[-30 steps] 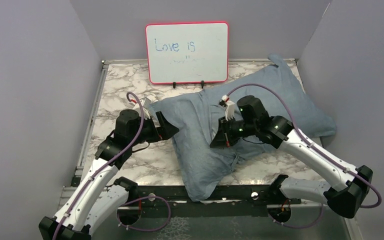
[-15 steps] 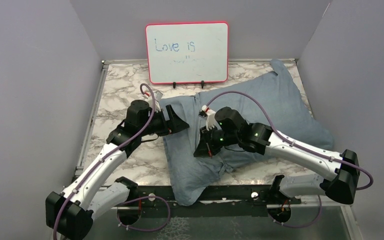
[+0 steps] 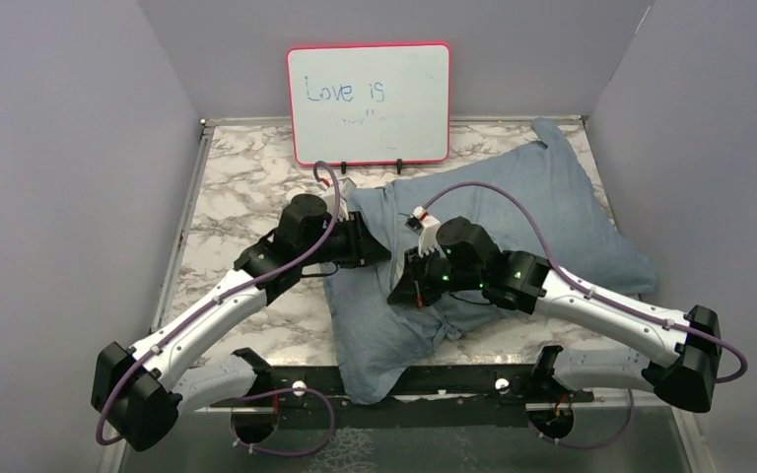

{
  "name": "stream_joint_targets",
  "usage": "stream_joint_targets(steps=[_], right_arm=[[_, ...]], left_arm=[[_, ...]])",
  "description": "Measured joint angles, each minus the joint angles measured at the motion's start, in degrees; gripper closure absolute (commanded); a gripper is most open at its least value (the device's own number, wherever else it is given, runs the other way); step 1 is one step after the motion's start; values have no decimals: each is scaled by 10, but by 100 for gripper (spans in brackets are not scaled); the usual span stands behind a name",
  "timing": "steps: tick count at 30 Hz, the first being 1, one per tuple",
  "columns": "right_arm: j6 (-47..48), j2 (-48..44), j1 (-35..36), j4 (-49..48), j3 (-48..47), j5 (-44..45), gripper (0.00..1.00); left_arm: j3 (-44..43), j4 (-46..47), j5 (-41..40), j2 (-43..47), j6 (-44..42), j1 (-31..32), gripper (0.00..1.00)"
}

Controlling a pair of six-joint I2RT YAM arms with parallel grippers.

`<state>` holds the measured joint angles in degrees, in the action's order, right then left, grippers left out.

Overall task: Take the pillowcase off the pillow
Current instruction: Remove the pillow from the pillowcase.

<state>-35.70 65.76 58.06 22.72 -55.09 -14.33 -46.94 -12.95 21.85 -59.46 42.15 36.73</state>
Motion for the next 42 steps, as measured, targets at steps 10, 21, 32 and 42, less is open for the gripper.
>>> stream_joint_targets(steps=[10, 21, 32, 42], right_arm=[[2, -28, 1, 25, -10, 49, 87], [32, -53, 1, 115, -106, 213, 66], [77, 120, 3, 174, -139, 235, 93], [55, 91, -2, 240, -170, 428, 97]], left_arm=[[-13, -35, -63, -5, -24, 18, 100], [14, -43, -96, 38, -7, 19, 100], [17, -44, -94, 39, -6, 19, 100], [17, -166, -220, 83, -14, 19, 100]])
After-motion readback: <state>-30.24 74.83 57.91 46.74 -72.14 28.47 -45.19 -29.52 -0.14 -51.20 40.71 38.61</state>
